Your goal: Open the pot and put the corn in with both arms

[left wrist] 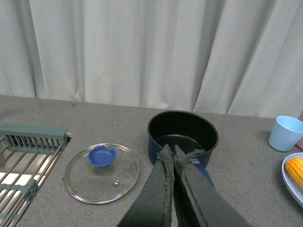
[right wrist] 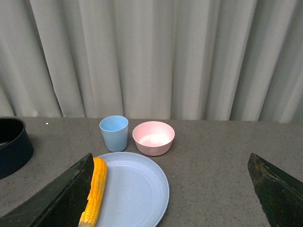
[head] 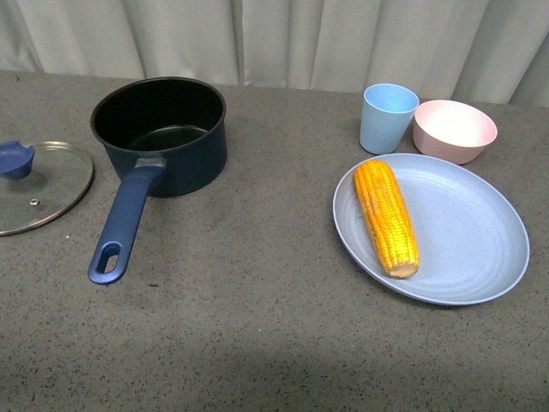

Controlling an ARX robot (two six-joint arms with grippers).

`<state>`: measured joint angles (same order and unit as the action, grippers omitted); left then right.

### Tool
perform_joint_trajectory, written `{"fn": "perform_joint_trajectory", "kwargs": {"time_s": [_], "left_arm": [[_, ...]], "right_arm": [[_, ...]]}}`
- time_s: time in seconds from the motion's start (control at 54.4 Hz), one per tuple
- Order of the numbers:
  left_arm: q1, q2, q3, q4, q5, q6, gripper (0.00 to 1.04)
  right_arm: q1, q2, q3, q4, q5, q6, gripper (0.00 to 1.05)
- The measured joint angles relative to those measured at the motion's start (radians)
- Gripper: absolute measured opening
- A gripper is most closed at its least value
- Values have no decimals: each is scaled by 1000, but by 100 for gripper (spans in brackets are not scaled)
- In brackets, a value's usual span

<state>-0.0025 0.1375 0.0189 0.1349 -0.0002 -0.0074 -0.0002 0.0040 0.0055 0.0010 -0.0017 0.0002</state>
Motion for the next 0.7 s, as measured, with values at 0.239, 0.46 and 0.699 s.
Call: {"fn": "perform_joint_trajectory", "kwargs": {"time_s": [0.239,0.46,0.699], "left_arm": [[0,-132,0,-132,0,0,4],[0,-133,0,-133,0,0,42],[0,-133,0,-133,0,0,82]], "right_arm": [[0,0,0,0,0,0,95],[63,90,19,-39,233,-156,95],[62,649,102,259,143,-220,95]]}}
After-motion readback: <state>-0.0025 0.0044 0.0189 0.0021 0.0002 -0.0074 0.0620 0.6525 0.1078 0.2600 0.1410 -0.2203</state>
